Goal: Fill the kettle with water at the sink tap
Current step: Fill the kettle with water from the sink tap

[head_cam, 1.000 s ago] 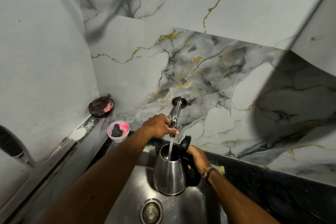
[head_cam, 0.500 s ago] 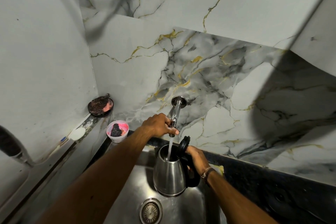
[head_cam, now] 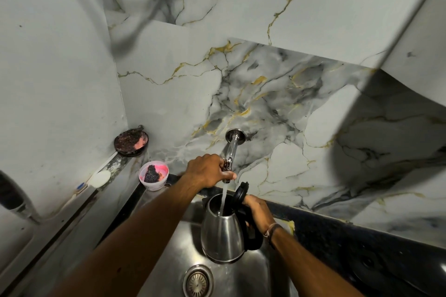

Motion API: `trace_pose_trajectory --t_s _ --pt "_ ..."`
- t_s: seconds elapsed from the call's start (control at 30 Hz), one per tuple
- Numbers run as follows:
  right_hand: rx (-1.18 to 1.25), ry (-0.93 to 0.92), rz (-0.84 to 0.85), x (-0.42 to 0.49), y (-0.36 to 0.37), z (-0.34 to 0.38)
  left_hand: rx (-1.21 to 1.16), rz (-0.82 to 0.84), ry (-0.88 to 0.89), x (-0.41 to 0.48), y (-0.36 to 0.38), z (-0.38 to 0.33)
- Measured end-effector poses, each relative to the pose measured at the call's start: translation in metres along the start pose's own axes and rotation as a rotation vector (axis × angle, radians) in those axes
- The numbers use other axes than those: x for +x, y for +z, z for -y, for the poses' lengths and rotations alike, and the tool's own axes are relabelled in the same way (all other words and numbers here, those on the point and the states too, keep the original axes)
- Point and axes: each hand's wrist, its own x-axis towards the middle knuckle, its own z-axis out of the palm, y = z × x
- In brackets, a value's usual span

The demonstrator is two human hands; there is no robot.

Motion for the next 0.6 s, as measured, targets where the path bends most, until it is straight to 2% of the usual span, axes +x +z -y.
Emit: trace_pose_trajectory --t_s 0.23,0.37,0.53,0.6 --pt "0.075 -0.009 0.013 -0.002 0.000 0.000 0.303 -0.233 -0.023 -0.013 0.012 -0.016" --pt "0.095 -0.037 0.013 -0.002 -0.001 0.002 0.354 -0.240 -0.107 -0.010 0.015 -0.024" --pt "0.143 -0.049 0.021 -0.002 -0.005 -0.001 0.247 -0.255 -0.108 -0.016 0.014 -0.022" --pt "0.165 -0.050 0.022 -0.001 -0.009 -0.003 0.045 -0.297 -0.113 -0.027 0.020 -0.011"
